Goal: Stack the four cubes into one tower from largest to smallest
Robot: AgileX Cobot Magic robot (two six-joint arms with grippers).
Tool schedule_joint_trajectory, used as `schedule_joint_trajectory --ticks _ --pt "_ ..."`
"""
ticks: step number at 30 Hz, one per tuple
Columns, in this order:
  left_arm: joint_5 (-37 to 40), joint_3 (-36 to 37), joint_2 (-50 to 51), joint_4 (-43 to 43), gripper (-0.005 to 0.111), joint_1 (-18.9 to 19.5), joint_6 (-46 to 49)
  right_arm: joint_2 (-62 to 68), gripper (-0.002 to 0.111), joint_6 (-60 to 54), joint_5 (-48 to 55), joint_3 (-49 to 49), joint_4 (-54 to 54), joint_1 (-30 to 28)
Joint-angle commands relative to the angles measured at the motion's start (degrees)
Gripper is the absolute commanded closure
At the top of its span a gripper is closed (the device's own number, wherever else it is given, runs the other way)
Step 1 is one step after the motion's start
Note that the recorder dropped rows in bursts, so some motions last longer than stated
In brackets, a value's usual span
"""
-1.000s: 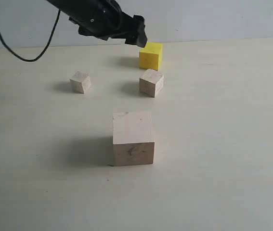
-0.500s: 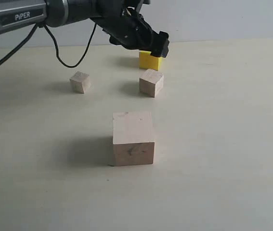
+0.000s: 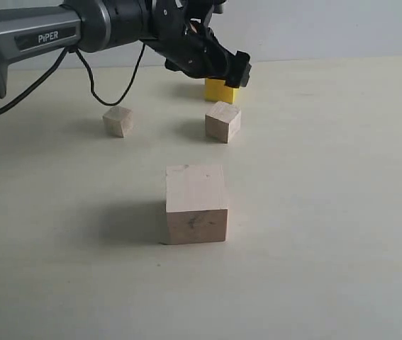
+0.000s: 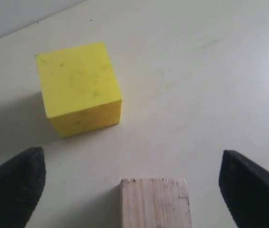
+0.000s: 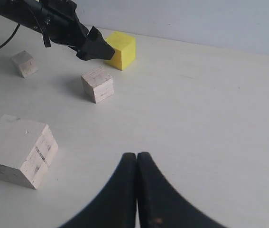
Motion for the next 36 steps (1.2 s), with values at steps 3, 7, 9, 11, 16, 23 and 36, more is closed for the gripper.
schedule_joint_trajectory --ticks 3,7,9,11,16,23,36 --pt "-1.13 -0.4 0.02 0.33 0.012 -0.12 -0.42 -0.37 0.108 0.0 -1.09 0.29 -0.33 0.06" --pt "-0.91 -0.4 0.02 0.33 0.012 -0.12 -2.56 -0.37 0.108 0.0 -1.09 0.29 -0.33 0.06" --pt "-0.68 -0.4 0.02 0.33 0.012 -0.12 -2.95 -0.37 0.108 0.0 -1.09 0.29 -0.33 0.06" --pt "-0.57 -0.4 0.1 0.33 0.012 -0.12 -2.95 -0.37 0.108 0.0 -1.09 0.29 -0.33 0.06" --pt "-0.4 -0.4 0.15 0.2 0.012 -1.02 -3.17 -0.37 0.108 0.0 -1.09 0.29 -0.33 0.06" --pt "-6.44 -0.4 1.47 7.79 0.012 -3.07 -4.77 -0.37 0.108 0.0 -1.09 0.29 -0.33 0.06" --pt "-4.78 -0.4 2.18 17.72 0.027 -3.33 -16.96 -0.37 0.108 0.0 -1.09 0.29 -0.33 0.06"
